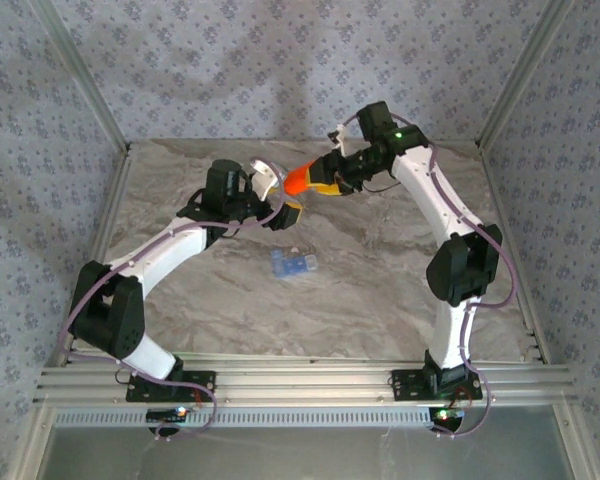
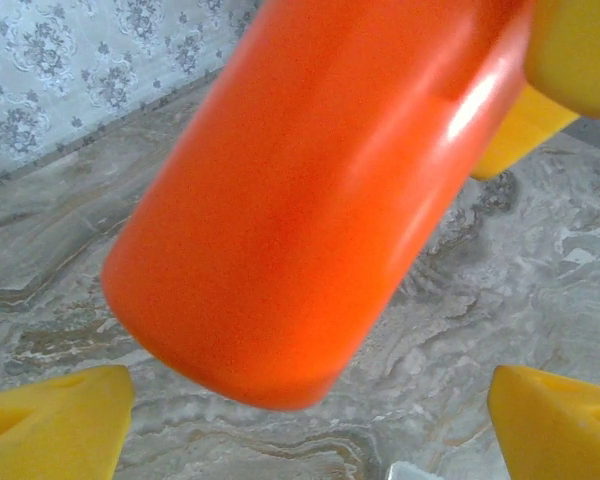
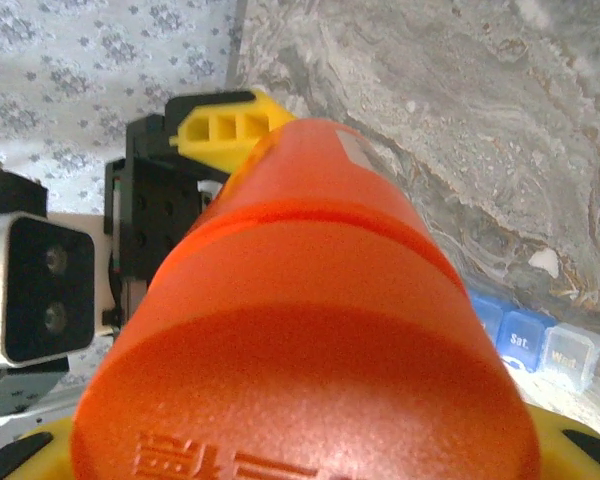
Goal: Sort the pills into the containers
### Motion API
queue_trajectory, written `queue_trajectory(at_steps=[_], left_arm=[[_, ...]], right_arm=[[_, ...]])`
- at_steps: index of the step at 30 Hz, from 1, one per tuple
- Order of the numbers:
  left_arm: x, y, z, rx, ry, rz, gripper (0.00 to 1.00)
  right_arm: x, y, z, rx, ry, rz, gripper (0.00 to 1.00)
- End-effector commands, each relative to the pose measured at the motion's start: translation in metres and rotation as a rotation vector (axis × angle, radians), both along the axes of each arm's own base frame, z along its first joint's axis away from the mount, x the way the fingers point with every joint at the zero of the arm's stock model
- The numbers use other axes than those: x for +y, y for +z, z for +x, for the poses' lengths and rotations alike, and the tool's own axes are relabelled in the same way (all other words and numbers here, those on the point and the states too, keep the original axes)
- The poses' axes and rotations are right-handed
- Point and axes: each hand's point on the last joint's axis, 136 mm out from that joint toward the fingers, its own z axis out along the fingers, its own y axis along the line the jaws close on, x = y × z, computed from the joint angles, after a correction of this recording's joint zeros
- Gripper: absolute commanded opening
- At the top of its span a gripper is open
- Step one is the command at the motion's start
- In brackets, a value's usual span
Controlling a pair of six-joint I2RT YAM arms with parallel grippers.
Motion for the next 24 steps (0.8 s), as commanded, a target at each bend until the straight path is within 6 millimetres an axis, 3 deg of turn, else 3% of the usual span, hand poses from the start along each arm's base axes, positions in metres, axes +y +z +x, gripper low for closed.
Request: queue_trajectory(at_steps=[1, 7, 12, 24], left_arm=[[0.004, 0.024, 0.002, -0.093, 0.003, 0.008, 0.92], [0.012, 0.020, 0.002, -0.118, 0.028, 0.047, 0.92], [0.019, 0.013, -0.002, -0.114, 0.043, 0.069, 0.92], [0.029, 0.005, 0.000, -0.114, 0.051, 0.108, 0.94]], right_arm=[[0.006, 0.008, -0.019, -0.002, 0.072, 0.013, 0.32], [0.010, -0.006, -0.023, 0.014, 0.096, -0.030, 0.28], [0.008, -0.008, -0.015, 0.005, 0.072, -0.031, 0.23], [0.009, -0.017, -0.007, 0.015, 0.053, -0.056, 0.23]])
